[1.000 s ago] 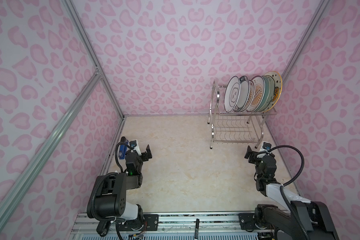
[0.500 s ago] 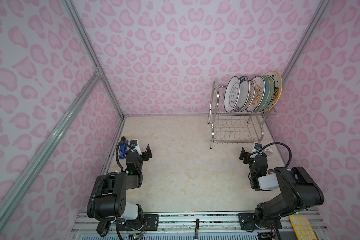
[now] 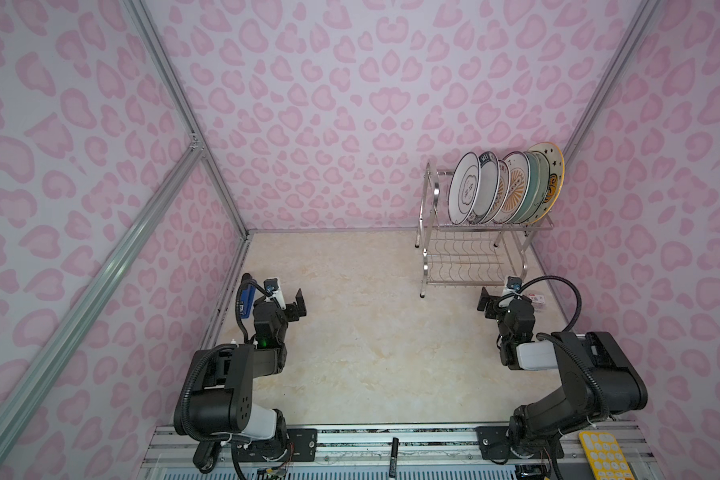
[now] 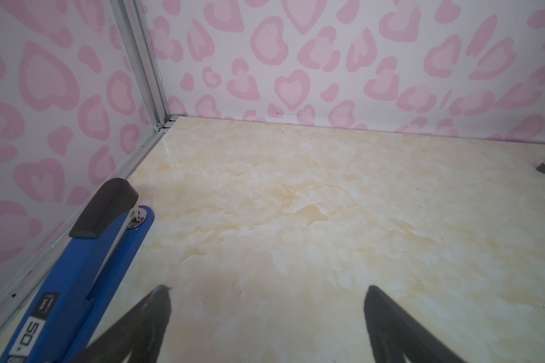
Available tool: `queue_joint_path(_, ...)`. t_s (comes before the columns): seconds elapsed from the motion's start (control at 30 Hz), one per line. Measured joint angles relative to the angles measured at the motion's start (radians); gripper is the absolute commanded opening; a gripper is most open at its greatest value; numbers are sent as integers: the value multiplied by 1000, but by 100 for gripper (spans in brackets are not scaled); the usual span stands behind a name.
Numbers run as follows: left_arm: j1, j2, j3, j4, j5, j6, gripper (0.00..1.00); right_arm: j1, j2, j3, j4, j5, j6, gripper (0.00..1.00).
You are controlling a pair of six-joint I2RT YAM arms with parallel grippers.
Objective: Load the plates into the dish rack
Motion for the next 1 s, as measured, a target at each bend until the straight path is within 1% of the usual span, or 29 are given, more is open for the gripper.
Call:
queue_joint_path(0.57,-1,0,0,-3,0,0,98,7,0,1,-2,-4,-7,99)
queue_joint_path(0.7,-1,0,0,-3,0,0,98,-14,0,2,-6,-80,-11,99)
queue_joint_path(1.0,-1,0,0,-3,0,0,97,-20,0,2,-6,-130,-24,99)
